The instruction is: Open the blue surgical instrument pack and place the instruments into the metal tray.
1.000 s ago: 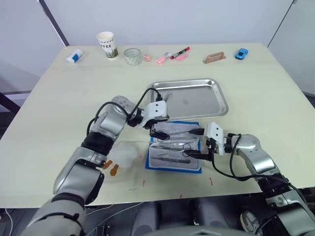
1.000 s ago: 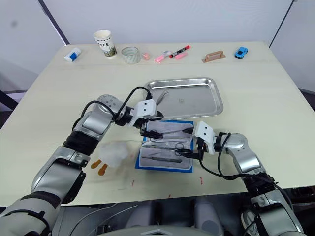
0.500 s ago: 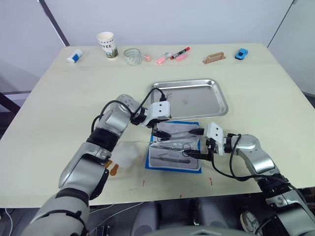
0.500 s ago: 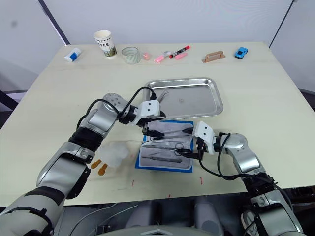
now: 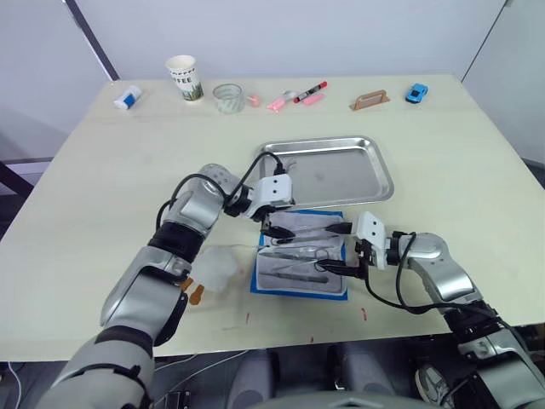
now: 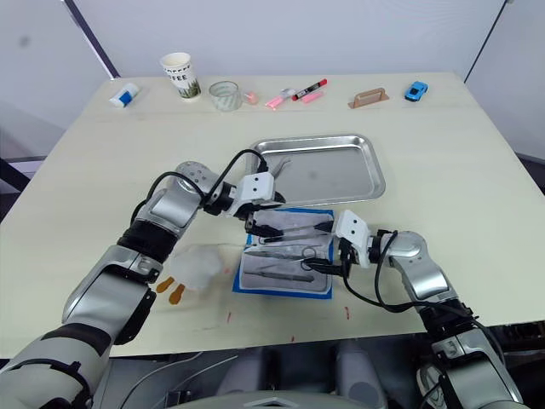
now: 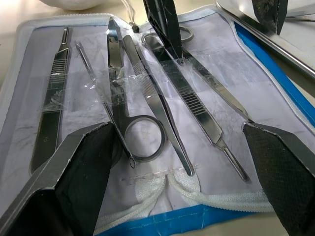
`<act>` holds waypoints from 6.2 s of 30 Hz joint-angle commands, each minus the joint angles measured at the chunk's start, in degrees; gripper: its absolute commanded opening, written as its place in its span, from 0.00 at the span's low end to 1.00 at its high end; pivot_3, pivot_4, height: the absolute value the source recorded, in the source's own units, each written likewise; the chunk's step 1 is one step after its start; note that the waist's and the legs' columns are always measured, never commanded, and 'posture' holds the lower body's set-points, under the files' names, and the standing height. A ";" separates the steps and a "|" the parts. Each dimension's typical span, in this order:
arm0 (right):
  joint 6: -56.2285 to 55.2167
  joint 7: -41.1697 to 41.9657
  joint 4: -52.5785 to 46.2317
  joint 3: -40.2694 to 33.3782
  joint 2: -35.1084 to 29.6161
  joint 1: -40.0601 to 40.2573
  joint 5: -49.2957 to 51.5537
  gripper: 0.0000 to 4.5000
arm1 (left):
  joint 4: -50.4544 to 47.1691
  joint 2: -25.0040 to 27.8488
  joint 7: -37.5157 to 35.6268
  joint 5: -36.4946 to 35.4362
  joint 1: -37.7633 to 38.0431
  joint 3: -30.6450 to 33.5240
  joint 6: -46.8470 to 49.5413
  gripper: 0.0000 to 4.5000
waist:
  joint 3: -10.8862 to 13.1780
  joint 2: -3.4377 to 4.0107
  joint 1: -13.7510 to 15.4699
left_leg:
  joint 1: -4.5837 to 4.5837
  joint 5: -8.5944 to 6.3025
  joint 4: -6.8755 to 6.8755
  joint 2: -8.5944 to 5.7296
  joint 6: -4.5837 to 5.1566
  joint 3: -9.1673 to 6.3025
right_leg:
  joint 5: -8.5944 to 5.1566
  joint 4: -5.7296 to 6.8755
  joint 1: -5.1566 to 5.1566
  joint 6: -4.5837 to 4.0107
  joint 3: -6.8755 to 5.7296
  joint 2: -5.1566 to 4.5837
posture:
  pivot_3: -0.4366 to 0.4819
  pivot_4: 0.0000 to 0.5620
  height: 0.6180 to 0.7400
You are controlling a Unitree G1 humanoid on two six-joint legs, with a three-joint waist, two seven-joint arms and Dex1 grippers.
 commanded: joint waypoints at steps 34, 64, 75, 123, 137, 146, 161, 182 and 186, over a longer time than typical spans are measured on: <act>2.03 -2.60 4.82 4.39 0.51 2.17 -5.14 1.00 | -1.28 3.65 -11.57 -9.72 0.55 7.31 -2.56 0.54 | 0.01 -0.01 -0.07 | 0.01 -0.02 -0.02 0.01 0.03 -0.08 | 0.01 0.00 -0.04 -0.09 0.05 0.10 | 0.48 0.27 1.00; 2.06 -3.08 4.36 4.36 0.91 2.71 -5.07 1.00 | -0.18 2.12 -5.25 -1.76 3.07 2.37 -6.85 0.54 | 0.01 -0.01 -0.09 | 0.06 -0.07 -0.02 0.02 0.12 -0.14 | 0.04 0.01 -0.05 -0.16 0.11 0.19 | 0.48 0.27 1.00; 2.04 -3.33 4.44 4.38 1.01 2.76 -5.06 1.00 | 2.36 1.26 -0.92 0.77 2.06 1.24 -6.66 0.54 | 0.00 -0.01 -0.05 | 0.10 -0.07 -0.02 0.03 0.12 -0.15 | 0.04 0.02 -0.03 -0.17 0.11 0.19 | 0.48 0.27 1.00; 1.11 -3.80 5.55 4.12 1.56 2.28 -5.50 1.00 | 8.06 1.26 -6.37 -1.62 3.31 1.66 -9.69 0.01 | -0.17 -0.03 -0.07 | 0.18 -0.09 -0.03 0.09 0.16 -0.26 | 0.07 0.01 -0.01 -0.26 0.17 0.36 | 0.48 0.27 1.00; 1.27 -3.74 5.36 4.05 1.53 2.36 -5.50 1.00 | 14.66 1.80 -8.48 -3.19 2.28 3.57 -15.42 0.01 | -0.21 -0.01 -0.08 | 0.19 -0.10 -0.03 0.10 0.17 -0.56 | 0.10 0.01 -0.02 -0.36 0.21 0.55 | 0.48 0.27 1.00; 1.33 -3.68 5.39 4.17 1.44 2.38 -5.48 1.00 | 14.44 2.12 -9.54 -1.57 -2.63 2.73 -15.53 0.01 | -0.20 -0.01 -0.08 | 0.16 -0.10 -0.03 0.10 0.17 -0.67 | 0.10 0.00 -0.03 -0.40 0.19 0.61 | 0.48 0.27 1.00; 1.20 -3.81 5.70 4.47 1.72 2.42 -5.71 1.00 | 0.44 3.17 -12.95 -2.10 -2.27 1.68 -3.64 0.01 | -0.16 0.01 -0.07 | 0.12 -0.10 -0.03 0.10 0.17 -1.07 | 0.10 0.00 -0.05 -0.42 0.17 0.65 | 0.48 0.27 1.00; 7.43 -4.14 5.89 6.45 0.69 0.85 -6.69 1.00 | -1.55 4.77 -12.52 -2.22 -1.66 1.98 -3.51 0.01 | -0.15 0.01 -0.09 | 0.15 -0.11 -0.03 0.10 0.18 -1.36 | 0.10 0.01 -0.07 -0.65 0.21 0.95 | 0.48 0.27 1.00; 8.96 -4.36 5.61 6.84 0.39 0.72 -6.80 1.00 | -1.80 4.96 -12.76 -2.25 -2.08 1.99 -3.18 0.01 | -0.15 0.01 -0.09 | 0.16 -0.11 -0.03 0.10 0.20 -1.42 | 0.10 0.02 -0.08 -0.69 0.20 0.98 | 0.48 0.27 1.00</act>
